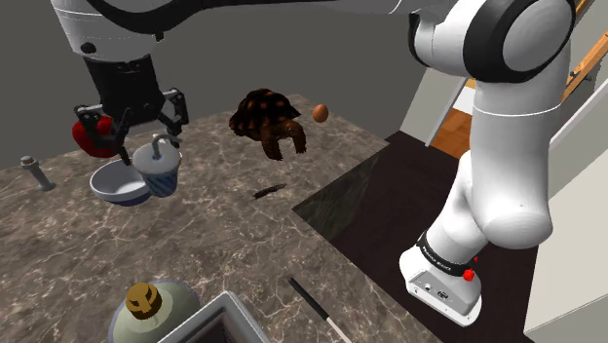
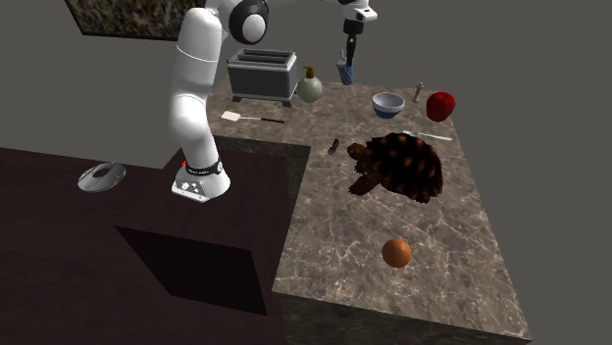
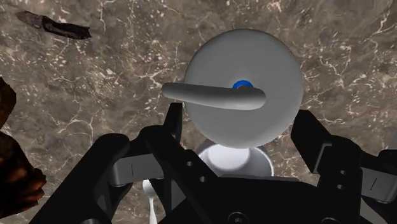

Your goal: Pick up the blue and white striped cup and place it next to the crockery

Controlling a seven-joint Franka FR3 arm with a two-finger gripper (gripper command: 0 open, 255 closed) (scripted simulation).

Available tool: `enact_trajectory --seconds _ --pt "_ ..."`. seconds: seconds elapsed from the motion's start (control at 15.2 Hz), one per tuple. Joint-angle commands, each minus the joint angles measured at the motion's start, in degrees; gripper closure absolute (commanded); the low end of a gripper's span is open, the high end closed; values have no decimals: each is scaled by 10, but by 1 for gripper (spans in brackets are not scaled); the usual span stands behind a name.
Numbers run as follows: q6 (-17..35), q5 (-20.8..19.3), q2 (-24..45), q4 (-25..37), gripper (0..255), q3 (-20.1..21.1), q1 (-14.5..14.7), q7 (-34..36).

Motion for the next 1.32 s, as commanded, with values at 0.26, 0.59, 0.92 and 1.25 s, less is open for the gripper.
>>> enact_trajectory --seconds 0.26,0.59,0.92,1.25 --pt "-78 -44 147 221 255 -2 93 54" --pt "-66 -51 178 240 255 -6 110 63" --pt "-20 -49 168 181 255 -5 99 68" --pt "21 -50 165 137 255 -5 92 71"
